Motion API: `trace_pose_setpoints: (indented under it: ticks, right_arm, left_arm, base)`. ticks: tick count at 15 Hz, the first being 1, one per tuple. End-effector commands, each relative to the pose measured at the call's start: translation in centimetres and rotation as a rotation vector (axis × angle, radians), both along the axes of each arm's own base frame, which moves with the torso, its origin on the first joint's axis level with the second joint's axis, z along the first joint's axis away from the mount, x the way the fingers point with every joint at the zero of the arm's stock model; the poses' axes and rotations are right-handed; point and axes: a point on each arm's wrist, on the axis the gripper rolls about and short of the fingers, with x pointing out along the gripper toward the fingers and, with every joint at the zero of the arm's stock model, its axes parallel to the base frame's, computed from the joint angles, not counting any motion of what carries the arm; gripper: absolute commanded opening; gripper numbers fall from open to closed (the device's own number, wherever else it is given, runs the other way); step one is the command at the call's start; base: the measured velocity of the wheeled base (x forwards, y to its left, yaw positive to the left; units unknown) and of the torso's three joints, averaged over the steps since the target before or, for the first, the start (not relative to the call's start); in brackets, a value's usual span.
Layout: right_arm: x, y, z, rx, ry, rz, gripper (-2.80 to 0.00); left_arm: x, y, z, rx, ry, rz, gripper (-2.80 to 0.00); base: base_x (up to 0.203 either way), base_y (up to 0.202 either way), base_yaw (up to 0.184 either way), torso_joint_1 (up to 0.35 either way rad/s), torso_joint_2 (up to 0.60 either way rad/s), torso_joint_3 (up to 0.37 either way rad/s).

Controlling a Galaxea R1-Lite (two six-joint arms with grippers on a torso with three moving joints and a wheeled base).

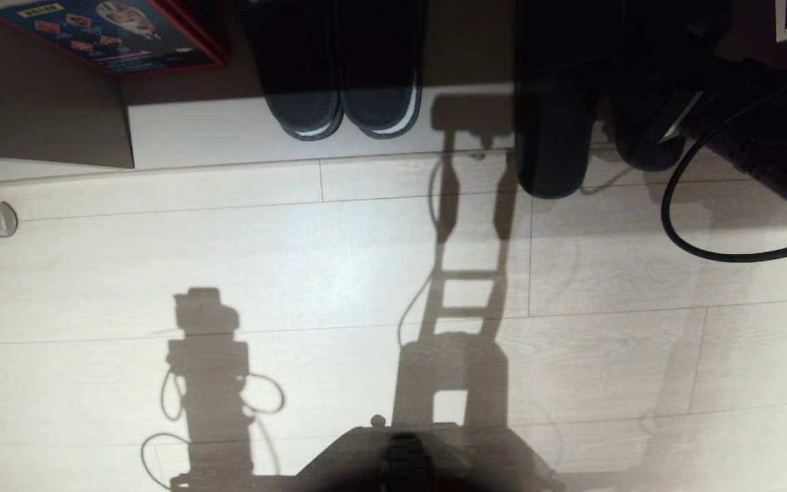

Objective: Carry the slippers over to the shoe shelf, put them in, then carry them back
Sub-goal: Place the slippers into the shoe cabinet, then pick up the slippers in the shoe cabinet

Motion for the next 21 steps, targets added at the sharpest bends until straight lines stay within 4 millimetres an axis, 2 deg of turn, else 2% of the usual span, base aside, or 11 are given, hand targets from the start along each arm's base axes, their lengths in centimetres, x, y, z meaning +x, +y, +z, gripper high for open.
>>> trace_pose_setpoints:
  ticks: [1,3,5,7,9,10,11,15,16,21]
  right_arm:
    - [-1.0,-0.1,0.2,0.001,-0.011,0.001,0.00]
    - [-1.8,-0.2,-0.1,-0.001,0.003,0.000,0.00]
    - [-4.0,-0.4,-0.6,-0.003,0.021,0.000,0.00]
    - [-7.2,-0.8,-0.5,-0.001,0.007,0.001,0.00]
    - [-9.0,-1.0,-1.1,-0.005,0.017,0.005,0.00]
    - [-10.2,-1.1,-1.1,-0.007,0.012,0.009,-2.07]
    - [-11.1,-1.2,-1.1,-0.009,0.021,0.012,-2.80]
    - [-15.3,-1.8,-1.8,-0.017,0.108,0.006,-2.80]
    - [-15.7,-1.8,-2.2,-0.017,0.122,0.003,0.00]
    - [-21.7,-2.6,-2.9,-0.005,0.087,-0.012,0.00]
  left_arm:
    - [0.0,0.0,0.0,0.000,0.000,0.000,-2.80]
    - [0.0,0.0,0.0,0.000,0.000,0.001,-2.80]
    - [0.0,0.0,0.0,0.000,0.000,0.001,-2.80]
    - [0.0,0.0,0.0,0.000,0.000,0.000,-2.80]
    - [0.0,0.0,0.0,0.000,0.000,0.000,-2.80]
    - [0.0,0.0,0.0,0.000,0.000,0.000,-2.80]
    - [0.0,0.0,0.0,0.000,0.000,0.001,-2.80]
    - [0.0,0.0,0.0,0.000,0.000,0.001,-2.80]
    - [0.0,0.0,0.0,0.000,0.000,0.000,-2.80]
    - [0.0,0.0,0.0,0.000,0.000,0.000,-2.80]
  base:
    - [0.000,0.000,0.000,0.000,0.00,0.000]
    - [0.000,0.000,0.000,0.000,0.00,0.000]
    - [0.000,0.000,0.000,0.000,0.00,0.000]
    - [0.000,0.000,0.000,0.000,0.00,0.000]
    - [0.000,0.000,0.000,0.000,0.00,0.000]
    - [0.000,0.000,0.000,0.000,0.00,0.000]
    - [0.000,0.000,0.000,0.000,0.00,0.000]
    - [0.000,0.000,0.000,0.000,0.00,0.000]
    - [0.000,0.000,0.000,0.000,0.00,0.000]
    - [0.000,0.000,0.000,0.000,0.00,0.000]
